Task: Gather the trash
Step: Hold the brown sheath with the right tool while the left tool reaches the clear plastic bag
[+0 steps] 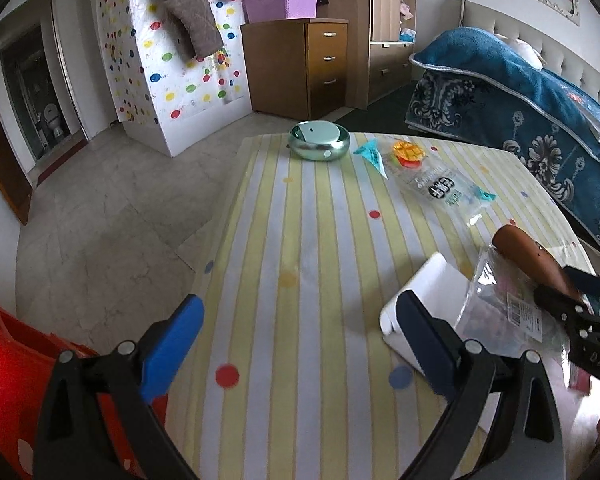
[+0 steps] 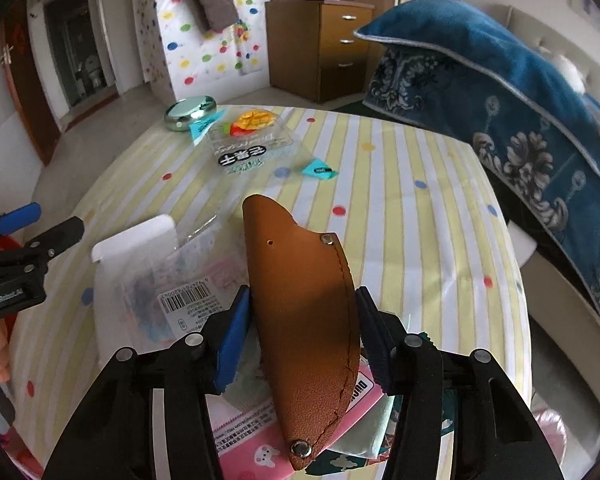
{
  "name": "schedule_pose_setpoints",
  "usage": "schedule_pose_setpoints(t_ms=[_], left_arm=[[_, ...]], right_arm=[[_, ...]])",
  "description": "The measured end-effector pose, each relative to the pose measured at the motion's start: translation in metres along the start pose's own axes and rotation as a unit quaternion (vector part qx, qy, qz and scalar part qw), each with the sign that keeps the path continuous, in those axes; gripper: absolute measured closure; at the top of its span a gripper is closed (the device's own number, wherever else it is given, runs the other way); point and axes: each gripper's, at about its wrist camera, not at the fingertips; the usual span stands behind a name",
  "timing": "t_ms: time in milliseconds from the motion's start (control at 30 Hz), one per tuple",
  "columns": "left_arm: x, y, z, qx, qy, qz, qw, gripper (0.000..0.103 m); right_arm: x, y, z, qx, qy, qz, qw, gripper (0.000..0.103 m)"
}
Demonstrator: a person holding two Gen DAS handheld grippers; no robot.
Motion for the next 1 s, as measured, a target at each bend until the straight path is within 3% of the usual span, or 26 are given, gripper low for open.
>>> schedule_pose_setpoints(t_ms=[100,233,333,567,767,867,1000], left_arm=[[-0.009,0.005,0.011,0.0,-0.002,0.006,1.0,0.009],[-0.025,0.014,0.025,0.009,-0.003,0.017,0.9998,0.009],[-0.038,0.027,0.032,0.02,0.001,0.032,0.9993,0.009],[-0.058,0.078,0.048,0.065,0.016,0.075,0.995,0.009],[-0.066,0.136,0.062,0.121,0.029,0.128,0.984,0.009],[-0.061,0.161,0.065,0.146,0.026,0.131,0.9803,0.009],[-0.039,0.175,0.063,0.143,-0.006,0.114,0.9831,0.015]], right_arm=[[-0.011,0.001,0.011,0.027,0.008,0.0,1.0,0.051],[-0.062,0.012,0.03,0.062,0.078,0.01,0.995,0.051],[-0.094,0.021,0.047,0.07,0.105,0.015,0.992,0.051],[-0.129,0.045,0.082,0.077,0.109,0.043,0.99,0.051],[-0.145,0.074,0.101,0.102,0.107,0.051,0.988,0.051],[-0.148,0.09,0.11,0.116,0.107,0.051,0.986,0.051],[-0.147,0.107,0.119,0.13,0.106,0.05,0.985,0.051]])
Point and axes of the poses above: each gripper's, at about its wrist camera, not at the fingertips, and x roughly the way its jaws point, y to its right, z to its underside, and after that the axes turned 12 degrees about z, right-handed
